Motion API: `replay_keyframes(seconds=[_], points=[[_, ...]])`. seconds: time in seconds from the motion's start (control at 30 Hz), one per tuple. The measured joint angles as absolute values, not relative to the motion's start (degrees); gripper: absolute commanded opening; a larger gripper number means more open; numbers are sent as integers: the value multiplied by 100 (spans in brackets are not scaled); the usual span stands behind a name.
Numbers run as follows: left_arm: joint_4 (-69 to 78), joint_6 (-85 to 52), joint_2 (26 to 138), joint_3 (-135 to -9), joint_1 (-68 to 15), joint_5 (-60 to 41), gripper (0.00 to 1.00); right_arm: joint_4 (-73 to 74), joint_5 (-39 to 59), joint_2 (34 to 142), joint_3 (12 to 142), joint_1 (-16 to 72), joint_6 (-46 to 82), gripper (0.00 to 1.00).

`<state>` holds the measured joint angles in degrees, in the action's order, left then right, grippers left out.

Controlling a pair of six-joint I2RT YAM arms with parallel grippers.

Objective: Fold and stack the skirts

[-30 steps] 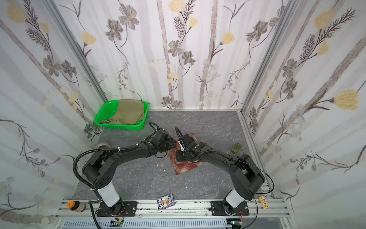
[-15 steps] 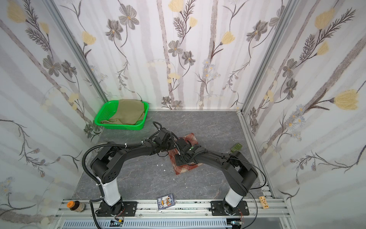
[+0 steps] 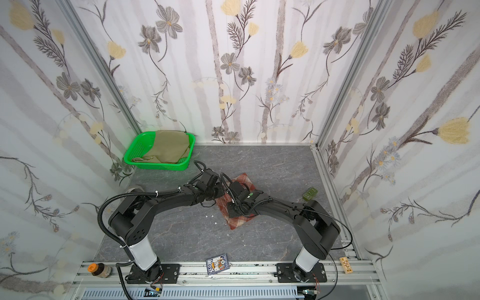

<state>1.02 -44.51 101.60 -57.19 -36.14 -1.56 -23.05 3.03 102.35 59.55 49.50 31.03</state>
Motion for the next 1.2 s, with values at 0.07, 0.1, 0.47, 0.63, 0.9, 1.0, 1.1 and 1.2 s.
replay_keyframes(seconds=[0.07,0.1,0.47,0.63,0.9,1.0,1.1,1.2], points=[[99,-4431,10075,-5664,-3597,-156,10,-2300,322,10182,5955,4952,3103,0],[102,-4429,10025,-5634,-3590,-154,10,-2300,340,10175,5955,4956,3103,0],[84,-4414,9795,-5275,-3546,-154,9,-1935,711,10311,5730,5120,3146,0],[19,-4477,9553,-5061,-3463,-82,43,-1649,1004,10521,5568,5179,3212,25],[45,-4477,8903,-5275,-3404,82,38,-1660,1343,10138,5531,5166,3210,41],[104,-4473,9118,-5535,-3446,1,29,-1662,1385,9887,5529,5078,3210,24],[156,-4477,9553,-5690,-3518,-222,23,-1599,1466,9894,5481,4963,3256,7],[145,-4484,9998,-5743,-3538,-351,19,-1483,1503,10073,5395,4912,3253,0]])
